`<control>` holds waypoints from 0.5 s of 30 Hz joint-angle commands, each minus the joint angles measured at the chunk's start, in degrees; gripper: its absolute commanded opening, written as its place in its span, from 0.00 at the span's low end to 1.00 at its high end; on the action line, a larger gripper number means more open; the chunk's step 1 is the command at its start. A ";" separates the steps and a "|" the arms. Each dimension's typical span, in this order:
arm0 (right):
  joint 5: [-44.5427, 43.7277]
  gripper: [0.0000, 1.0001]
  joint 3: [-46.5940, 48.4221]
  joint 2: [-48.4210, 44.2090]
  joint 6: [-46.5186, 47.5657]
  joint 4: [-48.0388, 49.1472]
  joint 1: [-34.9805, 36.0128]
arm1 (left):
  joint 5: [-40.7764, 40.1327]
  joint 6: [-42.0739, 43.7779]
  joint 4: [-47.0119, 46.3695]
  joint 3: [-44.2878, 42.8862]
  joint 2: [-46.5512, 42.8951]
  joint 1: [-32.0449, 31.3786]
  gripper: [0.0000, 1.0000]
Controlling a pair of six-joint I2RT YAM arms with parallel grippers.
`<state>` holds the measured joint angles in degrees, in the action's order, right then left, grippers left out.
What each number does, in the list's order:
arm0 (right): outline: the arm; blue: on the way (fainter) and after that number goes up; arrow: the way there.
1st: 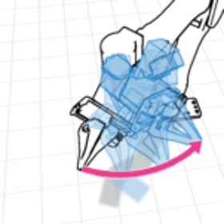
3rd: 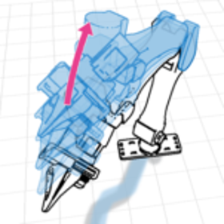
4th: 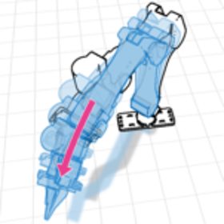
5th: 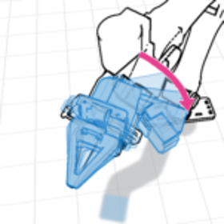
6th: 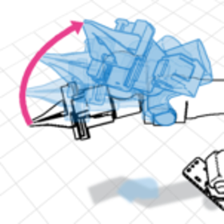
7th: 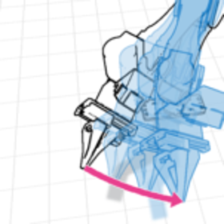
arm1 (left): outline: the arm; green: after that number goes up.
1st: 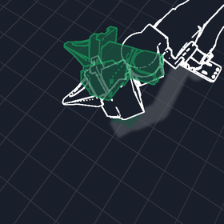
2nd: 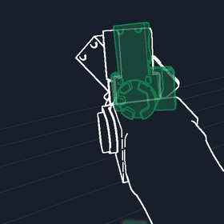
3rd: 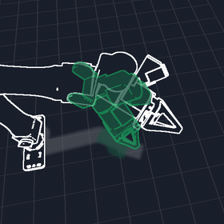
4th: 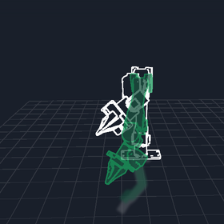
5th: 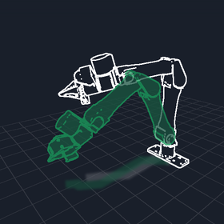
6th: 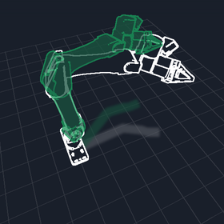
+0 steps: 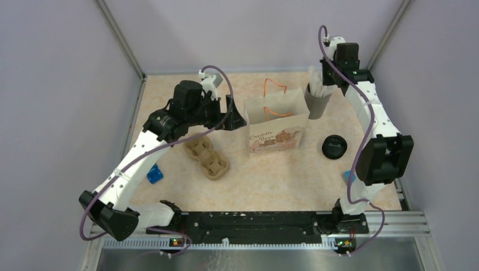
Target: Pack the takeout coffee
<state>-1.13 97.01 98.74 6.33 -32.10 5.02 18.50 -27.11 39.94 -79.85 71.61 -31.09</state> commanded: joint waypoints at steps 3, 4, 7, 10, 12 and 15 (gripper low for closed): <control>-2.62 0.00 4.05 -1.53 -0.26 -0.20 -0.42 | -1.04 -0.05 -1.61 0.34 -3.45 0.24 0.99; -3.42 0.00 4.35 -1.97 -0.59 -0.74 -0.43 | -1.14 0.03 -1.66 0.44 -3.60 0.24 0.99; -5.93 0.00 6.14 -4.71 -1.51 -3.32 -0.40 | -1.48 0.13 -2.20 0.84 -3.86 0.31 0.99; -6.95 0.00 6.77 -7.26 -3.02 -4.87 -0.40 | -1.82 0.13 -4.39 2.22 -5.19 0.25 0.99; -6.89 0.00 6.54 -8.90 -2.95 -5.22 -0.41 | -2.26 0.29 -5.73 3.26 -5.80 0.26 0.99; -6.78 0.00 7.40 -10.26 -2.72 -6.92 -0.40 | -2.17 0.60 -6.66 3.81 -5.60 0.24 0.99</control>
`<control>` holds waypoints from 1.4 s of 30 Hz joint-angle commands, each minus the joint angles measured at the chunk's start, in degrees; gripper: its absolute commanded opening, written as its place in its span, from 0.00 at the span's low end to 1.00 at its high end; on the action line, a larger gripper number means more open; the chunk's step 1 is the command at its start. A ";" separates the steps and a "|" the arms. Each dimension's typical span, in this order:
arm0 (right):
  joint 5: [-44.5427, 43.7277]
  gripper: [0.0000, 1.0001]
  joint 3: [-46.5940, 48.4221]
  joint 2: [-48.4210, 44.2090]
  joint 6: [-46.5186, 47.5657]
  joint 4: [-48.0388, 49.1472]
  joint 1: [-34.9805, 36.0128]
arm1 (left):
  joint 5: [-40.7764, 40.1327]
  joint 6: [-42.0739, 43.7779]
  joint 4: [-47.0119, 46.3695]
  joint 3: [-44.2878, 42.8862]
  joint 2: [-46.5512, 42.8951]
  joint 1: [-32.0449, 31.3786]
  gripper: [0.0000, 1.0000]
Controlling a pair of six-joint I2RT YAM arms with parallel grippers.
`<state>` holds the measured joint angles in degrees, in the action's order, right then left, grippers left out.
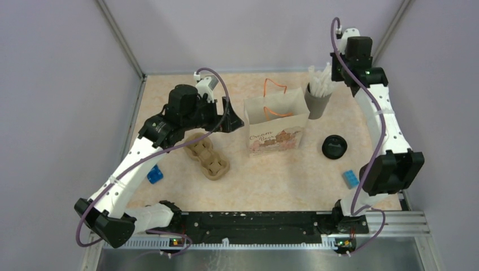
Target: Pack the takeout coffee
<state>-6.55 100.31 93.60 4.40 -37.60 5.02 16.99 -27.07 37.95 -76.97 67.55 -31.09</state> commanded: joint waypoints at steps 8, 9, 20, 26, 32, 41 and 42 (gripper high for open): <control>-4.08 0.00 13.65 -9.26 -2.46 -10.42 -0.43 | 1.23 1.08 -5.11 1.77 -1.22 0.24 0.99; -4.91 0.00 15.67 -9.42 -2.91 -11.67 -0.38 | 1.46 1.06 -5.27 2.33 -1.46 0.29 0.99; 1.45 0.00 30.02 -17.18 -7.54 -25.92 -0.44 | 2.48 2.11 -4.52 3.86 -2.04 0.30 0.99; 13.20 0.00 29.35 -24.62 -14.37 -25.57 -0.44 | 3.13 1.60 -3.24 4.89 -3.47 0.29 0.99; 22.34 0.00 25.28 -28.52 -23.13 -26.59 -0.41 | 0.86 2.19 -3.24 5.22 -5.05 0.24 0.99; 28.11 0.00 6.01 -34.88 -31.36 -11.43 -0.45 | 1.02 1.77 -4.02 5.58 -6.50 0.29 0.99; 28.51 0.00 4.36 -35.10 -32.00 -9.65 -0.37 | 0.77 1.76 -4.03 5.72 -6.62 0.31 0.99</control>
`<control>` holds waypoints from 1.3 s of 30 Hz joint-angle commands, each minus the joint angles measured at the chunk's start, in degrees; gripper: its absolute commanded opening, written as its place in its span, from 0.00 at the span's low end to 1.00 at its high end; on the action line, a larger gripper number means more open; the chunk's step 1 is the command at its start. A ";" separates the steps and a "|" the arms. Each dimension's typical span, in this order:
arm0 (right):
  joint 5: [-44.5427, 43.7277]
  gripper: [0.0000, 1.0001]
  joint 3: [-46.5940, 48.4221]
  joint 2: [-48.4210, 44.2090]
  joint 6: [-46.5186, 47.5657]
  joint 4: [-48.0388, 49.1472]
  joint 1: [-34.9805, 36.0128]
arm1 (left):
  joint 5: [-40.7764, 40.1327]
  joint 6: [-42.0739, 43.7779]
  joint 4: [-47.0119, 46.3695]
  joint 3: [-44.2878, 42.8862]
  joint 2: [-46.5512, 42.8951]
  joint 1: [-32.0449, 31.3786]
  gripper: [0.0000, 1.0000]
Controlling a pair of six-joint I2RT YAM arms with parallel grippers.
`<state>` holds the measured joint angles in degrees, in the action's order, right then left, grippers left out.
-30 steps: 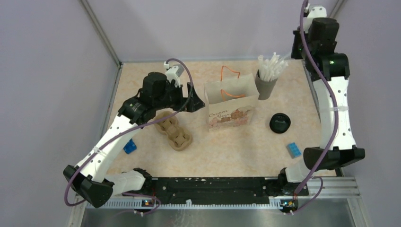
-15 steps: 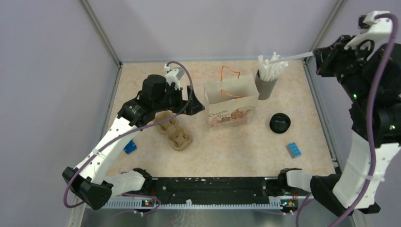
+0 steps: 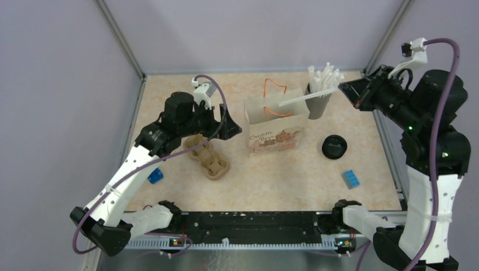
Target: Pack the takeout coffee
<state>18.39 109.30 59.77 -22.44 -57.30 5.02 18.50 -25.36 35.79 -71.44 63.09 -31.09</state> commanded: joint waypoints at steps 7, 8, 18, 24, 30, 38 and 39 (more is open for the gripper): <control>5.97 0.00 -13.56 -0.52 -6.17 16.48 -0.44 | -2.23 0.58 -2.32 0.02 -2.57 0.25 0.99; 6.23 0.00 -15.03 -0.34 -6.05 16.89 -0.44 | -2.49 0.54 -2.31 0.03 -2.80 0.24 0.99; 10.79 0.00 -27.22 1.13 -10.71 28.69 -0.09 | -3.74 -1.75 -3.97 3.04 -5.55 0.27 0.99; 9.55 0.00 -30.48 3.87 -11.21 33.60 3.63 | -4.23 -2.29 -4.70 3.35 -5.21 0.26 0.99; 10.87 0.00 -31.05 8.71 -10.73 34.36 6.68 | -5.06 -2.67 -5.28 5.03 -5.26 0.27 0.99; 3.06 0.68 -22.40 8.49 -2.92 21.86 6.63 | -8.29 0.54 -2.83 -0.14 -3.07 0.31 0.99; 1.90 0.75 -20.98 8.13 -1.82 19.56 6.59 | -8.58 0.84 -2.68 -0.98 -2.79 0.27 0.99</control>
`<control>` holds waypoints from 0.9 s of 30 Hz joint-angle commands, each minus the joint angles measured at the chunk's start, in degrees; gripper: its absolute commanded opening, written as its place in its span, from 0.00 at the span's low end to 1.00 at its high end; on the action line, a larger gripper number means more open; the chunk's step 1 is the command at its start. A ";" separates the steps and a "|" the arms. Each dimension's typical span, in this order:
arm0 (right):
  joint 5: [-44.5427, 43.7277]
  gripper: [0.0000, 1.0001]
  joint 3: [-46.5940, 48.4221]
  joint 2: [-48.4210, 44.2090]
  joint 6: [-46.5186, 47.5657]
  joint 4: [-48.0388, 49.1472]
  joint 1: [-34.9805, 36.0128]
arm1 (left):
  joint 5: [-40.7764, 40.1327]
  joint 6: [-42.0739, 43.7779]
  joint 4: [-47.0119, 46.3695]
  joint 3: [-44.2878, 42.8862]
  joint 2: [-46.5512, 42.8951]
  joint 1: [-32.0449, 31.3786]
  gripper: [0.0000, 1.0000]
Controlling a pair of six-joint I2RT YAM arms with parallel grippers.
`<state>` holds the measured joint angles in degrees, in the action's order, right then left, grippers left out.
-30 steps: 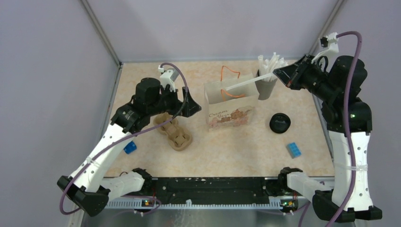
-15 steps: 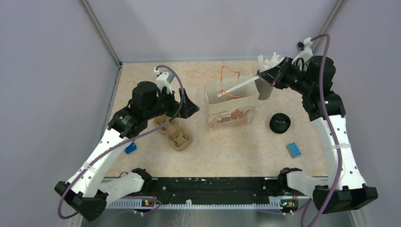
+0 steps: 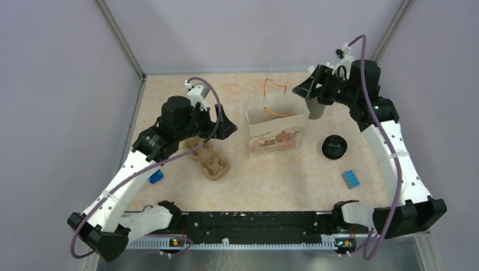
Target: Pack the takeout coffee
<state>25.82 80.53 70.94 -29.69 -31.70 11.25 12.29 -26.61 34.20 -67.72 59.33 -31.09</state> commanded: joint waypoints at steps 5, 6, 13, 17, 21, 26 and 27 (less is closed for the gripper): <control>-9.38 0.93 14.86 -4.37 10.65 -18.57 0.41 | -1.65 4.36 -2.86 -9.68 2.81 0.26 0.99; -10.60 0.93 16.07 -4.71 11.06 -20.14 0.42 | -1.41 4.90 -3.05 -11.21 3.36 0.26 0.99; -25.27 0.94 18.94 -10.98 6.42 -27.24 0.36 | 4.34 7.91 -6.70 -16.88 3.87 0.25 0.99; -29.26 0.98 17.13 -15.47 8.34 -29.52 0.37 | 5.33 10.08 -6.57 -14.94 1.30 0.26 0.99; -28.13 0.99 11.82 -21.96 7.59 -27.25 0.37 | 4.88 10.33 -4.12 -11.53 -2.08 0.24 0.99; -26.04 0.99 8.35 -27.60 7.66 -25.92 0.42 | 4.55 9.34 -4.13 -4.12 -9.74 0.25 0.99; -26.27 0.99 8.02 -28.21 7.42 -26.17 0.38 | 3.82 9.24 -4.20 -3.32 -10.80 0.25 0.99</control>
<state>-0.56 89.67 44.73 -22.11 -59.48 11.25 16.62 -17.80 30.85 -74.26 53.25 -31.05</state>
